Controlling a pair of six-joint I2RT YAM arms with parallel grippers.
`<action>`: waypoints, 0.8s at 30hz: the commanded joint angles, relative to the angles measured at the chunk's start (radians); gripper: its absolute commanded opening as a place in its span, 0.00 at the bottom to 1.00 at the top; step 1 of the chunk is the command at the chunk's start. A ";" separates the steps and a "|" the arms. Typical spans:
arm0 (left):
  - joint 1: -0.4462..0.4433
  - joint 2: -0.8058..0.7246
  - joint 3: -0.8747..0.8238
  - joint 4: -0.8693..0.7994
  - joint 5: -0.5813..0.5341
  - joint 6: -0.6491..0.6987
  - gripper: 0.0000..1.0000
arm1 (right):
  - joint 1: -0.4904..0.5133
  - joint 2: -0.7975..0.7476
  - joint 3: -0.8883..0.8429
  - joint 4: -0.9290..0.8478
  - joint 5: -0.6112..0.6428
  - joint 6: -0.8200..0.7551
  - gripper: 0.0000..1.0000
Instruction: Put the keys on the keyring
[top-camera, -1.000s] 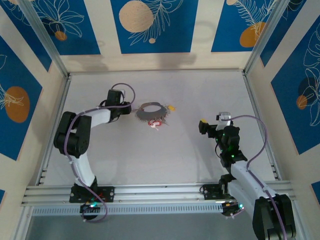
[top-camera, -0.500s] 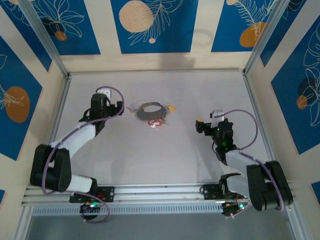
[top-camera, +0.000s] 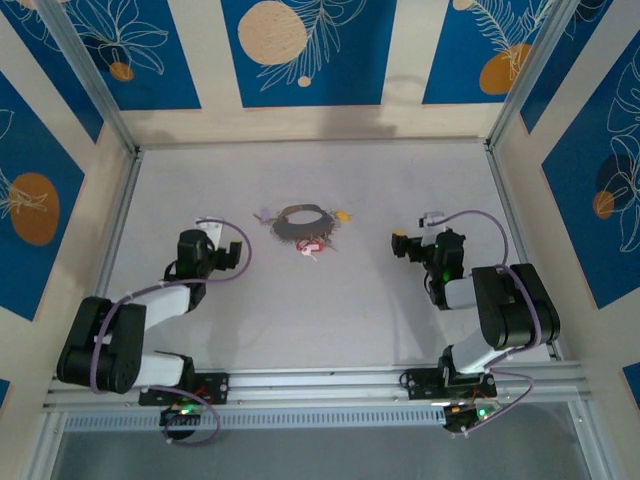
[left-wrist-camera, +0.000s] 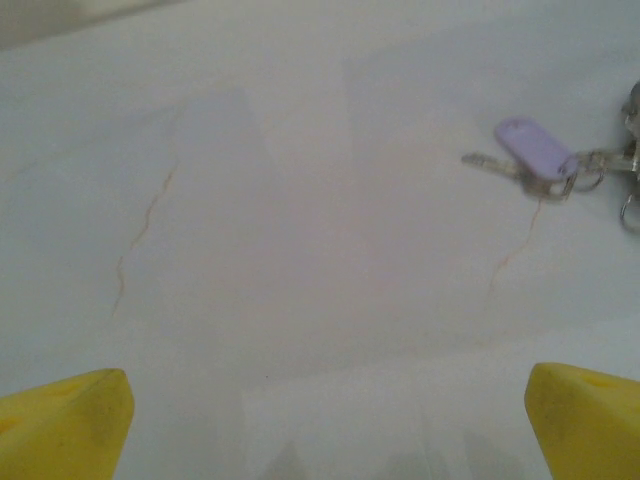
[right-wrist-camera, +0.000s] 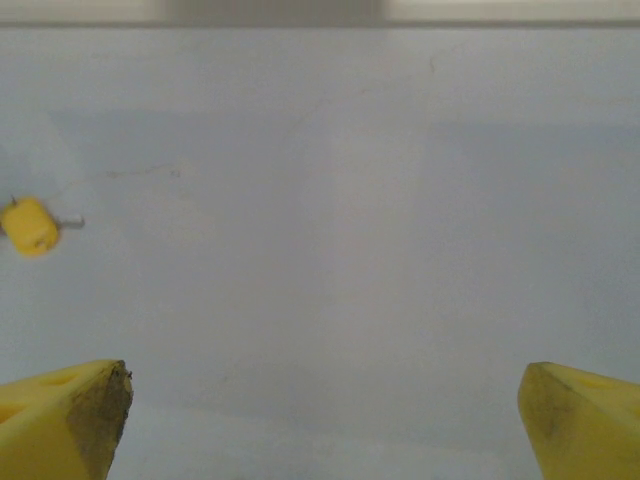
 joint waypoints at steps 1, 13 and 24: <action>0.026 0.075 -0.001 0.202 0.071 0.040 1.00 | -0.032 -0.005 0.055 -0.041 0.010 0.075 0.99; 0.102 0.181 0.002 0.293 0.111 -0.038 1.00 | -0.006 -0.007 0.056 -0.046 0.038 0.050 0.99; 0.102 0.179 0.003 0.285 0.113 -0.038 1.00 | -0.007 -0.008 0.058 -0.052 0.022 0.045 0.99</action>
